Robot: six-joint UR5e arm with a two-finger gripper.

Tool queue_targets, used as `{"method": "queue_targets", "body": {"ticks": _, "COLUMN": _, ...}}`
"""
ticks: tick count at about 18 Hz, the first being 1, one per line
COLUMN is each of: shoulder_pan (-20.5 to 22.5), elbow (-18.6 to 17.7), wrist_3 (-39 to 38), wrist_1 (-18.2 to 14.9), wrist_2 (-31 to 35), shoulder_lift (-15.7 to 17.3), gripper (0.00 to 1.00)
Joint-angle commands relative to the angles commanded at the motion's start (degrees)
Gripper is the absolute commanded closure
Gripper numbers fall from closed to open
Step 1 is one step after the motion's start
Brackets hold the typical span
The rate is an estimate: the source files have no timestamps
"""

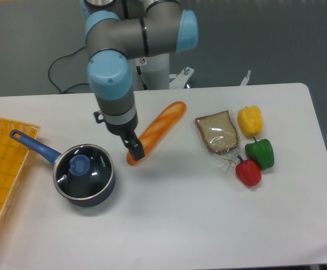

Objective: Open the lid
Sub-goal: 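Move the gripper over the saucepan and lower toward the blue lid knob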

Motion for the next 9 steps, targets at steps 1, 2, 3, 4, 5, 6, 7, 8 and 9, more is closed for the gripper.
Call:
{"method": "queue_targets", "body": {"ticks": 1, "shoulder_pan": -0.35, "elbow": 0.0, "wrist_3": 0.0, "wrist_1": 0.17, "wrist_2": 0.0, "shoulder_lift": -0.09, "gripper": 0.0}}
{"method": "queue_targets", "body": {"ticks": 2, "shoulder_pan": -0.7, "elbow": 0.0, "wrist_3": -0.09, "wrist_1": 0.18, "wrist_2": 0.0, "shoulder_lift": -0.17, "gripper": 0.0}}
{"method": "queue_targets", "body": {"ticks": 3, "shoulder_pan": -0.88, "elbow": 0.0, "wrist_3": -0.09, "wrist_1": 0.26, "wrist_2": 0.0, "shoulder_lift": -0.18, "gripper": 0.0}}
{"method": "queue_targets", "body": {"ticks": 4, "shoulder_pan": -1.49, "elbow": -0.09, "wrist_3": -0.44, "wrist_1": 0.26, "wrist_2": 0.0, "shoulder_lift": -0.18, "gripper": 0.0}}
{"method": "queue_targets", "body": {"ticks": 5, "shoulder_pan": -2.11, "elbow": -0.09, "wrist_3": -1.22, "wrist_1": 0.44, "wrist_2": 0.0, "shoulder_lift": -0.26, "gripper": 0.0}}
{"method": "queue_targets", "body": {"ticks": 6, "shoulder_pan": -2.37, "elbow": 0.0, "wrist_3": -2.01, "wrist_1": 0.53, "wrist_2": 0.0, "shoulder_lift": -0.61, "gripper": 0.0}}
{"method": "queue_targets", "body": {"ticks": 7, "shoulder_pan": -2.55, "elbow": -0.09, "wrist_3": -2.2, "wrist_1": 1.05, "wrist_2": 0.0, "shoulder_lift": -1.05, "gripper": 0.0}}
{"method": "queue_targets", "body": {"ticks": 8, "shoulder_pan": -3.25, "elbow": -0.09, "wrist_3": -2.28, "wrist_1": 2.36, "wrist_2": 0.0, "shoulder_lift": -1.66, "gripper": 0.0}}
{"method": "queue_targets", "body": {"ticks": 9, "shoulder_pan": -4.04, "elbow": 0.0, "wrist_3": -2.29, "wrist_1": 3.85, "wrist_2": 0.0, "shoulder_lift": -2.37, "gripper": 0.0}}
